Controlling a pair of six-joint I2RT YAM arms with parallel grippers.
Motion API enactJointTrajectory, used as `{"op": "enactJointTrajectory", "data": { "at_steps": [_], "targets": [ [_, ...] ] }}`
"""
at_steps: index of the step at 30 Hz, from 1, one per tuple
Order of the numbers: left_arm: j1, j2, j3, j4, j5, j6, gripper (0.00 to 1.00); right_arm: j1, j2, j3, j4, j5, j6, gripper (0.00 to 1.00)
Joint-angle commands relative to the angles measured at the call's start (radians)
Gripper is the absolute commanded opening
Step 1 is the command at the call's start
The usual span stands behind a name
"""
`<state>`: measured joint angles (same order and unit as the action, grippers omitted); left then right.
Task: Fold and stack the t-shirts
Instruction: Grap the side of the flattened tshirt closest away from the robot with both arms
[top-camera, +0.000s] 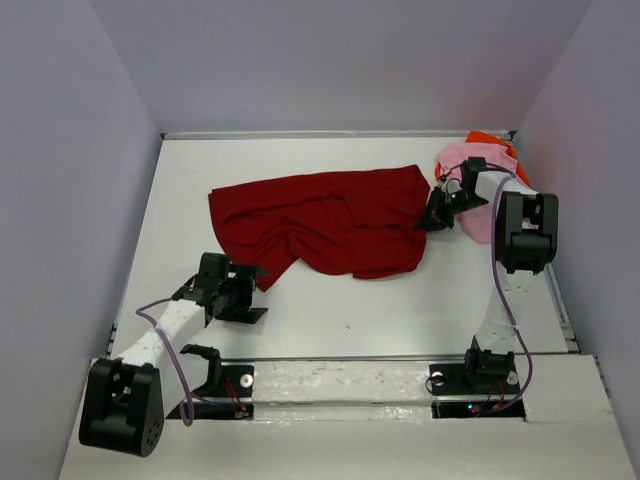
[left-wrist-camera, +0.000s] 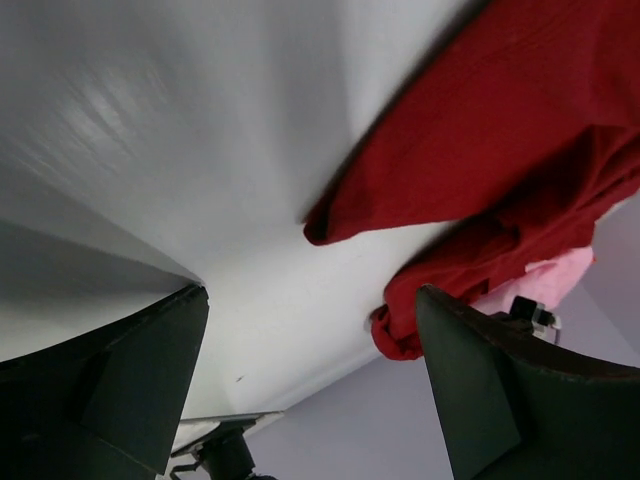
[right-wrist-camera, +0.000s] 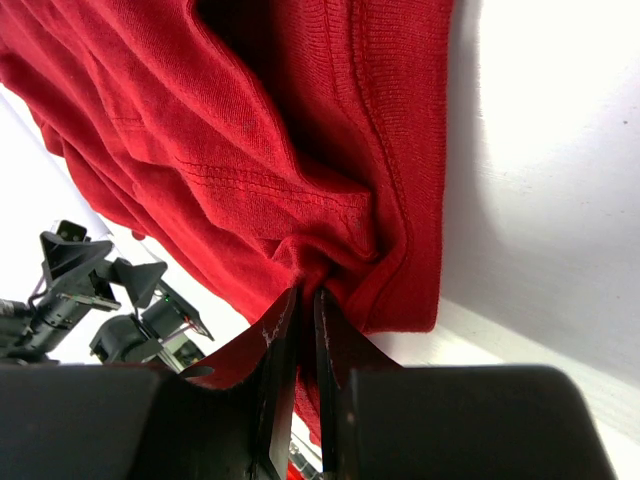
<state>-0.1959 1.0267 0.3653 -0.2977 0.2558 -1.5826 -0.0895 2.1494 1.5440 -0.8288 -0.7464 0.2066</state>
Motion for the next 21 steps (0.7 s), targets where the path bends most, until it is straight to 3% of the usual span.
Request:
{"op": "enactJointTrajectory", "data": {
  "at_steps": [1,7,19,21],
  "targets": [
    [0.003,-0.109,-0.092,0.169,-0.044,-0.059,0.99,0.002,-0.005,0.031,0.019,-0.028,0.001,0.17],
    [0.007,-0.188,-0.14,0.16,-0.105,-0.099,0.99,0.002,-0.006,0.031,0.019,-0.034,0.001,0.17],
    [0.018,0.045,-0.083,0.29,-0.133,-0.028,0.98,0.002,-0.008,0.03,0.019,-0.041,0.002,0.17],
    [0.019,0.087,-0.068,0.292,-0.13,-0.01,0.85,0.002,-0.006,0.033,0.017,-0.039,0.002,0.17]
  ]
}}
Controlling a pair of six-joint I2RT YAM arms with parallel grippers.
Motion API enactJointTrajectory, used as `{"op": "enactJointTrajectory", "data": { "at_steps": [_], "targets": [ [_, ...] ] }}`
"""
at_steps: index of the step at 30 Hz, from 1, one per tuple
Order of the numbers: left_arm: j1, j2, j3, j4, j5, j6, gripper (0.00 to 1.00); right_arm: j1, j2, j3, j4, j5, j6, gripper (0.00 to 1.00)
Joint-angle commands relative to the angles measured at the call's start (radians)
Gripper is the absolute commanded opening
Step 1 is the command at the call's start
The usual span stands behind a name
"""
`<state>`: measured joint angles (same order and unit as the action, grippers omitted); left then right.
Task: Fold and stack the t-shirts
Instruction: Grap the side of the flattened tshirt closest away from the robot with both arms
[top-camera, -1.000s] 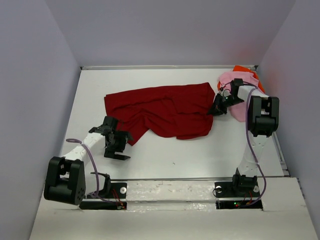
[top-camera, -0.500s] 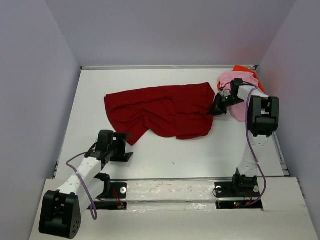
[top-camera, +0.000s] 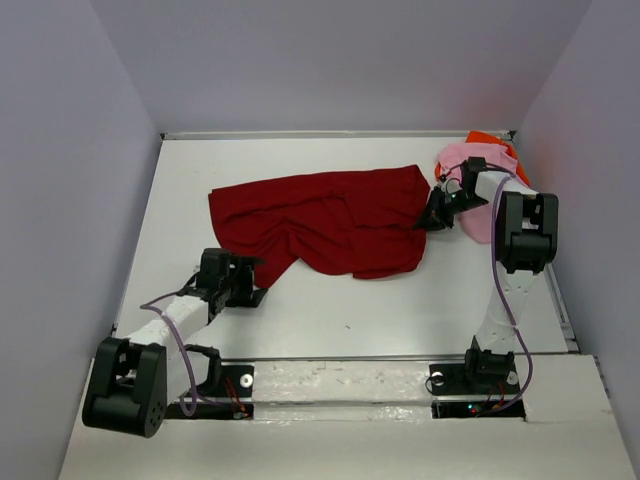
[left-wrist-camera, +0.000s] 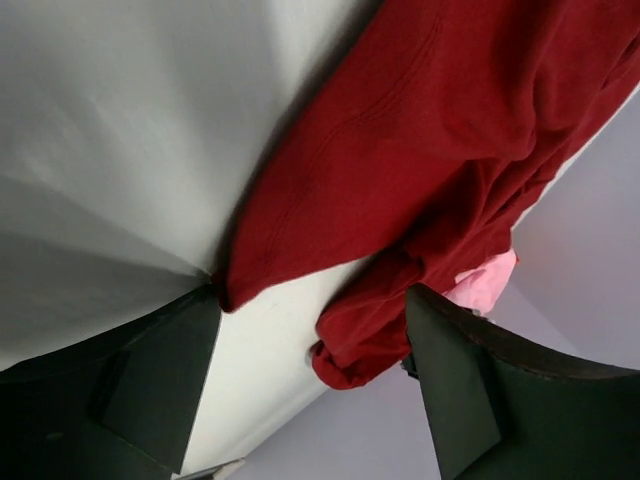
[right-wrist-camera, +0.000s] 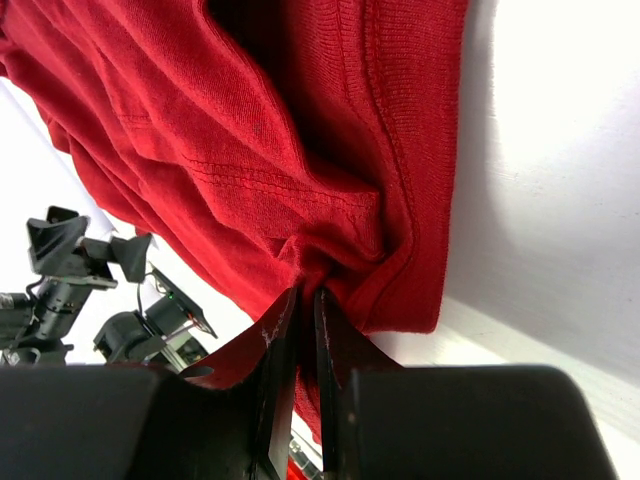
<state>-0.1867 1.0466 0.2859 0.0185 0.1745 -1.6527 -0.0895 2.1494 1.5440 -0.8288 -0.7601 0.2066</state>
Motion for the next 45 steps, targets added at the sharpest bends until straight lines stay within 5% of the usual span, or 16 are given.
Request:
{"op": "enactJointTrajectory", "data": {
  "at_steps": [1,4,7,8,17,24,29,45],
  "targets": [
    [0.01,0.079,0.016,-0.025,-0.046,0.064,0.8,0.002,-0.008,0.033,0.019,-0.027,0.001,0.17],
    [0.012,0.119,0.025,-0.026,-0.032,0.074,0.56,0.002,-0.006,0.033,0.017,-0.027,0.002,0.17],
    [0.015,0.153,0.019,-0.026,-0.004,0.059,0.05,0.002,-0.006,0.033,0.019,-0.027,0.001,0.17],
    [0.016,0.167,0.016,-0.02,0.005,0.059,0.0,0.002,-0.006,0.033,0.017,-0.027,0.001,0.17],
    [0.032,0.267,0.114,-0.029,0.033,0.175,0.0,0.002,-0.014,0.027,0.017,-0.025,0.002,0.17],
    [0.07,0.244,0.367,-0.395,-0.046,0.353,0.0,0.002,-0.069,-0.021,0.016,0.008,0.013,0.16],
    [0.093,0.227,0.463,-0.492,-0.041,0.415,0.0,0.002,-0.077,-0.003,-0.01,0.062,0.013,0.15],
    [0.317,0.09,0.455,-0.632,-0.01,0.58,0.0,-0.052,-0.072,0.056,-0.072,0.169,0.017,0.11]
  ]
}}
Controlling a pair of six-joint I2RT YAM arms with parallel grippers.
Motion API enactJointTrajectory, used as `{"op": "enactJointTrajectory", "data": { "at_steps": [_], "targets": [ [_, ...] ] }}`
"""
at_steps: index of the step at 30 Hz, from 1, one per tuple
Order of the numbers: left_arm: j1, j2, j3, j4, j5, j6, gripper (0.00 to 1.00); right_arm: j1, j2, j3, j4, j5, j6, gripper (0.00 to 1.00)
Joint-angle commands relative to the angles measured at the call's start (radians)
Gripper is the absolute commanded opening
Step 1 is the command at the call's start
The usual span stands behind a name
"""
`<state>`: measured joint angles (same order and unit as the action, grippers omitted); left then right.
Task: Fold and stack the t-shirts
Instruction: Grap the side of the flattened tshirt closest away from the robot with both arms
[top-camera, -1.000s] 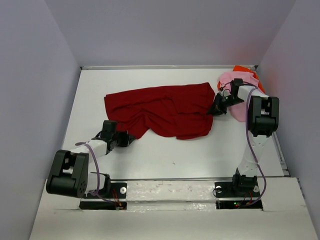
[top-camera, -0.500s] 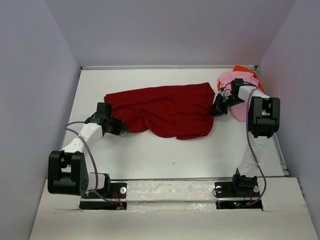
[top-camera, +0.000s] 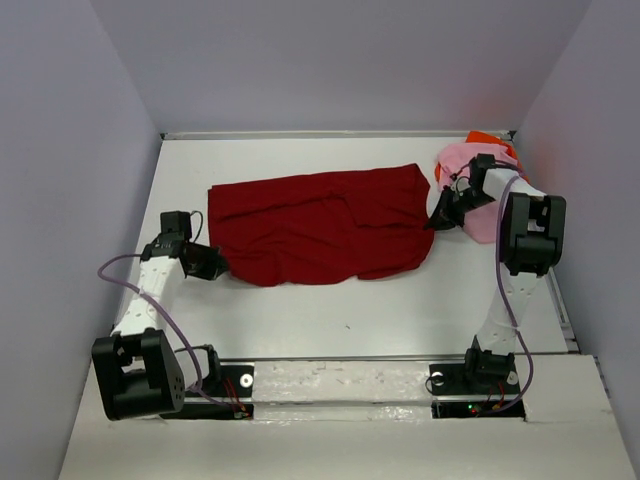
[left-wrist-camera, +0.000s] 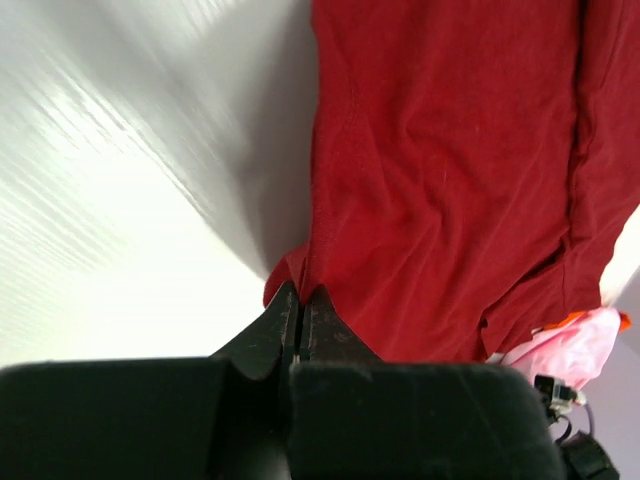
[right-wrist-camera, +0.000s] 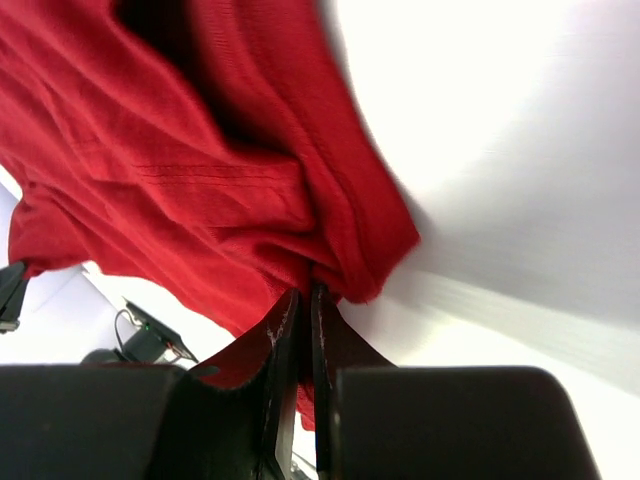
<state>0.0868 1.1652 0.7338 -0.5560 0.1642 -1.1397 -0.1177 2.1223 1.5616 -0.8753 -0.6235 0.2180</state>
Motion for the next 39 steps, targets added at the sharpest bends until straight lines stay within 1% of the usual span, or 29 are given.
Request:
{"op": "enactJointTrajectory", "data": {
  "at_steps": [1,7,15,18,21,26,35,39],
  "targets": [
    [0.054,-0.025,0.007,-0.062,0.003,0.084,0.0,-0.023,-0.047,0.035,-0.025,0.045,0.007,0.11],
    [0.126,0.005,-0.004,-0.056,0.02,0.149,0.0,-0.042,-0.051,0.009,-0.024,0.073,0.001,0.11],
    [0.162,0.028,0.036,-0.065,0.001,0.178,0.0,-0.042,-0.051,0.04,-0.045,0.074,0.012,0.11],
    [0.165,0.053,0.085,-0.055,0.014,0.185,0.0,-0.051,-0.035,0.089,-0.073,0.047,0.011,0.11],
    [0.166,0.12,0.154,-0.064,0.027,0.199,0.0,-0.051,-0.015,0.155,-0.108,0.028,0.012,0.11],
    [0.166,0.18,0.242,-0.039,0.052,0.205,0.0,-0.051,0.016,0.268,-0.157,-0.002,0.02,0.11],
    [0.168,0.289,0.299,0.018,0.098,0.225,0.0,-0.051,0.108,0.357,-0.165,-0.038,0.046,0.11],
    [0.168,0.33,0.328,0.033,0.089,0.232,0.0,-0.051,0.165,0.439,-0.183,-0.059,0.058,0.11]
  ]
}}
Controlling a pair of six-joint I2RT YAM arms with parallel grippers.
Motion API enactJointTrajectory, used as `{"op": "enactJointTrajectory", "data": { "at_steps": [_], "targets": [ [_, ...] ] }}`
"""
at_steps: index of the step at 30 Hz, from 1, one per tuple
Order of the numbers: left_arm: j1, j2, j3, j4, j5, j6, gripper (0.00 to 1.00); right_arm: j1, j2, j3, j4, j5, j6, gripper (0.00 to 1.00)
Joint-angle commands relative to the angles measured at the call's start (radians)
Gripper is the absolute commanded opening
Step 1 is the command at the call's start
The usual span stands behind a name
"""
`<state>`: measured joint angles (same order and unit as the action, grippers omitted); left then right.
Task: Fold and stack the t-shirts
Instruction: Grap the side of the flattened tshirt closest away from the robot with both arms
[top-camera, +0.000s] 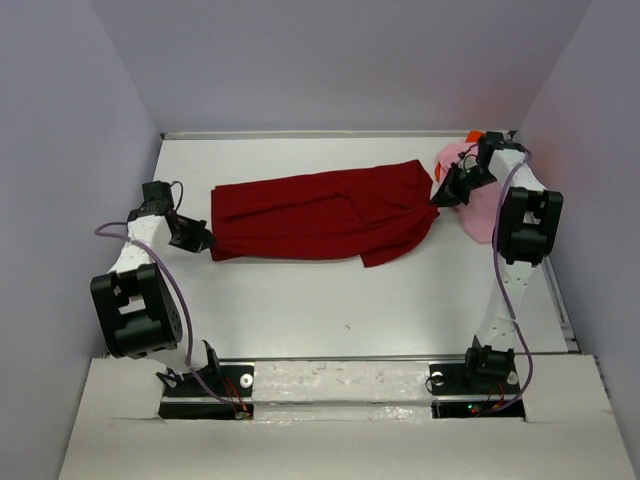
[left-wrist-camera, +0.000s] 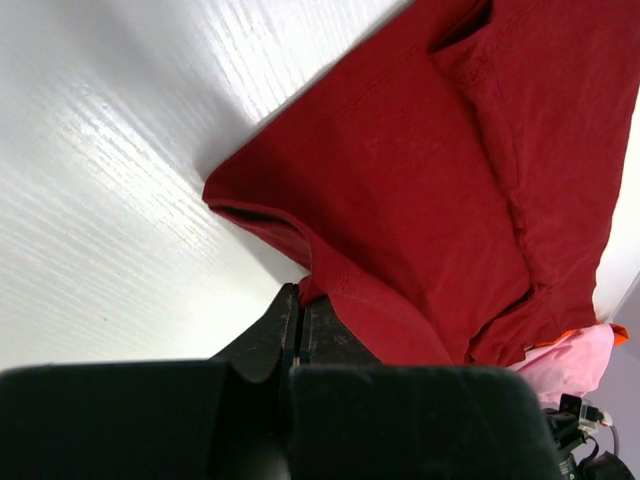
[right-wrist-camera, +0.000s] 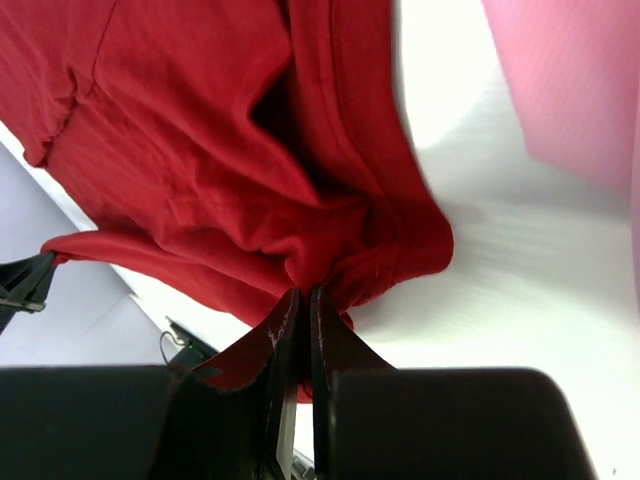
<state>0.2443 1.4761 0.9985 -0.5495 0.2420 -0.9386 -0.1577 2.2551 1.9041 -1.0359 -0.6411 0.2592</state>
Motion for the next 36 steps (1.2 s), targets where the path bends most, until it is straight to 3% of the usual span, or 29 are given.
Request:
{"op": "enactJointTrajectory", "data": {
  "at_steps": [1,4,5,9,19,25,29,32,36],
  "targets": [
    [0.01,0.027,0.069,0.029,0.01,0.032,0.0,-0.011,0.043,0.108,-0.027,-0.051,0.012,0.15],
    [0.01,0.033,0.078,0.029,0.01,0.04,0.0,-0.002,0.055,0.116,-0.041,-0.031,-0.008,0.42],
    [0.009,0.03,0.069,0.036,0.016,0.04,0.0,-0.002,0.046,0.077,-0.035,-0.007,-0.008,0.6],
    [0.009,0.0,0.051,0.049,0.02,0.04,0.0,0.007,-0.037,-0.09,0.046,0.009,-0.011,0.73],
    [-0.002,-0.03,0.022,0.063,0.056,0.038,0.0,0.007,-0.33,-0.477,0.131,0.11,0.006,0.72],
    [-0.031,-0.039,0.034,0.062,0.051,0.043,0.0,0.007,-0.5,-0.585,0.134,0.204,0.009,0.7],
    [-0.042,-0.033,0.04,0.056,0.059,0.046,0.0,0.007,-0.532,-0.617,0.12,0.172,0.015,0.68],
    [-0.051,-0.036,0.043,0.049,0.06,0.053,0.0,0.007,-0.62,-0.735,0.16,0.13,0.049,0.68],
    [-0.06,-0.049,0.035,0.062,0.072,0.064,0.0,-0.002,-0.796,-1.013,0.391,-0.009,0.17,0.68]
  ]
}}
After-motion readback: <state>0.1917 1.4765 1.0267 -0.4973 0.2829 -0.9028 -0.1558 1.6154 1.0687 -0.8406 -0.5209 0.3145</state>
